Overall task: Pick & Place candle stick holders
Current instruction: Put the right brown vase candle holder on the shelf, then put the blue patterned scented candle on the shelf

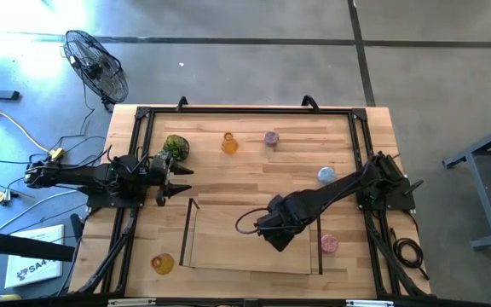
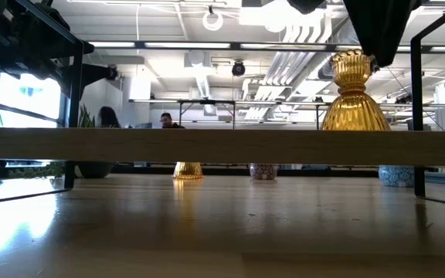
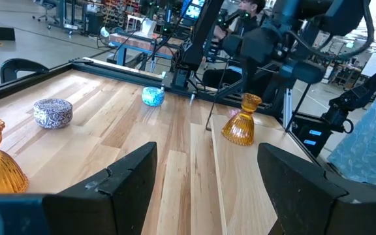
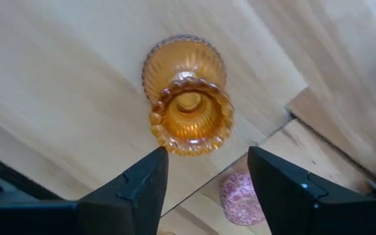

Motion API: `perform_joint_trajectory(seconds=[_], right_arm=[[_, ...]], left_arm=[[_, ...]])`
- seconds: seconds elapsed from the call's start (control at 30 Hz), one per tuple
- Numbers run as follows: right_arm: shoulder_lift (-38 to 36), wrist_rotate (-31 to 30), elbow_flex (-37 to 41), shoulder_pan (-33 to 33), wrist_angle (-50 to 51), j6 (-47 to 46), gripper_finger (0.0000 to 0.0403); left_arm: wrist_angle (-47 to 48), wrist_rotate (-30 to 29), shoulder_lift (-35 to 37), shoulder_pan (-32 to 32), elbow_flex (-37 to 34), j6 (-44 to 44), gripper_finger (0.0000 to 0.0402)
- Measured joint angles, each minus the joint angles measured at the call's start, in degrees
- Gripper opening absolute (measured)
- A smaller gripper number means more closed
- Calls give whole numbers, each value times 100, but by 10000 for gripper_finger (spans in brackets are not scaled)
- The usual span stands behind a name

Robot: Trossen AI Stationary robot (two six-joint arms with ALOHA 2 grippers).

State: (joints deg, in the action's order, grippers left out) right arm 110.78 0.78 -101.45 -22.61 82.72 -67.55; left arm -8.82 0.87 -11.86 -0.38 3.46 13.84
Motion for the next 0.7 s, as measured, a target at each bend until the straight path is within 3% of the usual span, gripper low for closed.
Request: perform_joint_trajectory(seconds=[0.43, 0.7], right_arm=[[-439, -475, 0, -197, 24, -597, 257], [-857, -1067, 0, -193, 263, -634, 353]], left_arm=[[-2, 1, 0, 0, 0, -1, 262], [-2, 1, 0, 0, 0, -1, 262]])
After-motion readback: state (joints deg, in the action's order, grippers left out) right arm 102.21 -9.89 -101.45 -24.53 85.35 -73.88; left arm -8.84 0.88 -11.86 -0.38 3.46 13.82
